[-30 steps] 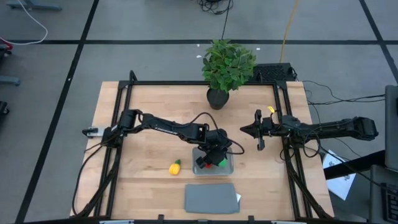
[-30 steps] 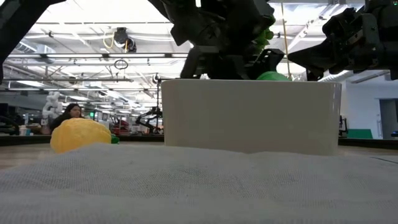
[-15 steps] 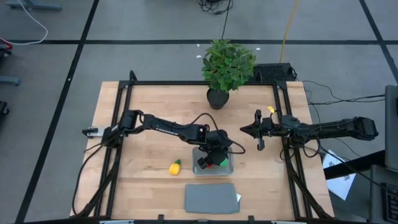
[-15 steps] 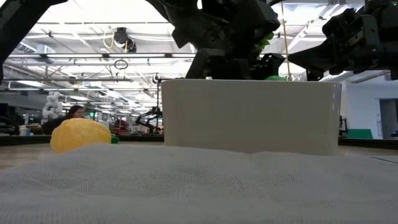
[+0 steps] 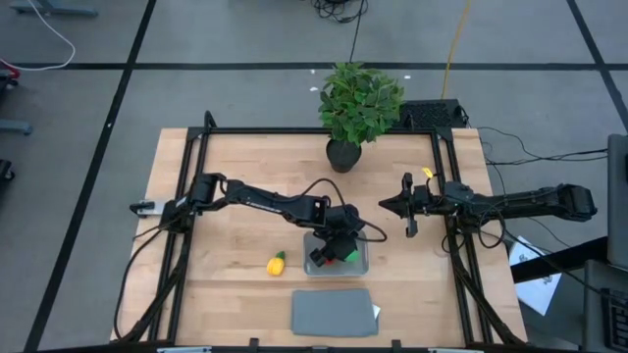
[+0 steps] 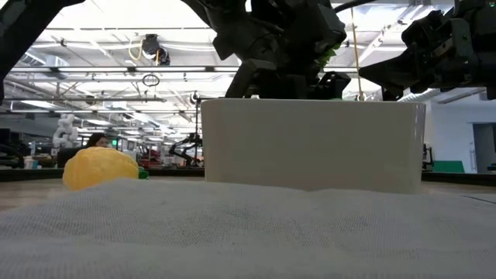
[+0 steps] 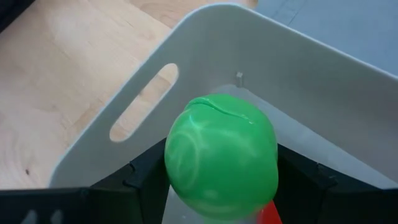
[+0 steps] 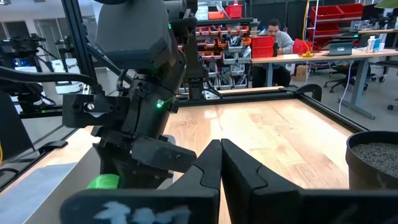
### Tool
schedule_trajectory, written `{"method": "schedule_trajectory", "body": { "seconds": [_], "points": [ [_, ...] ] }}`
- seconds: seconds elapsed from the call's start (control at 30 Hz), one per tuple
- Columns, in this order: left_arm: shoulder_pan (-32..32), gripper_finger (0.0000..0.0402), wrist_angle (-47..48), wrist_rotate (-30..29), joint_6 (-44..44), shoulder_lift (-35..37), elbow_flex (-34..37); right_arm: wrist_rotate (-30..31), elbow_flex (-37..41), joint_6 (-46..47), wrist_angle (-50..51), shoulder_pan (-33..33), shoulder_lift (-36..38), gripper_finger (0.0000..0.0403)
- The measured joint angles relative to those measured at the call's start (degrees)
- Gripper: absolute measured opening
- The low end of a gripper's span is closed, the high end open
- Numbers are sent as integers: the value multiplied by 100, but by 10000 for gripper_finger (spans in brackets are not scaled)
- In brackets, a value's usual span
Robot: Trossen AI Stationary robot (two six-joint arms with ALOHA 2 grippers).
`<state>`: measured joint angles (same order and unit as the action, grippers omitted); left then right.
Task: Pick and placing Produce into tupperware
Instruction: Put the pear into the gray bin
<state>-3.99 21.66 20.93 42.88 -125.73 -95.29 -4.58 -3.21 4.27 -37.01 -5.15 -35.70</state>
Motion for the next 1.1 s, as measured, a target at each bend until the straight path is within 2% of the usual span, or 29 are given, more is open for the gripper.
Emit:
{"method": "schedule_trajectory", "body": {
  "seconds": [0.3, 0.6, 1.1],
  "points": [
    [24, 230, 1, 29, -115, 0, 0, 1, 0, 0, 0, 0, 0, 0],
    [100, 230, -1, 308, -298, 0, -2, 0, 1, 3, 0, 0, 0, 0],
    [103, 230, -87, 321, -469, -119, -7, 0, -1, 59, -2, 0, 2, 0]
  ]
}}
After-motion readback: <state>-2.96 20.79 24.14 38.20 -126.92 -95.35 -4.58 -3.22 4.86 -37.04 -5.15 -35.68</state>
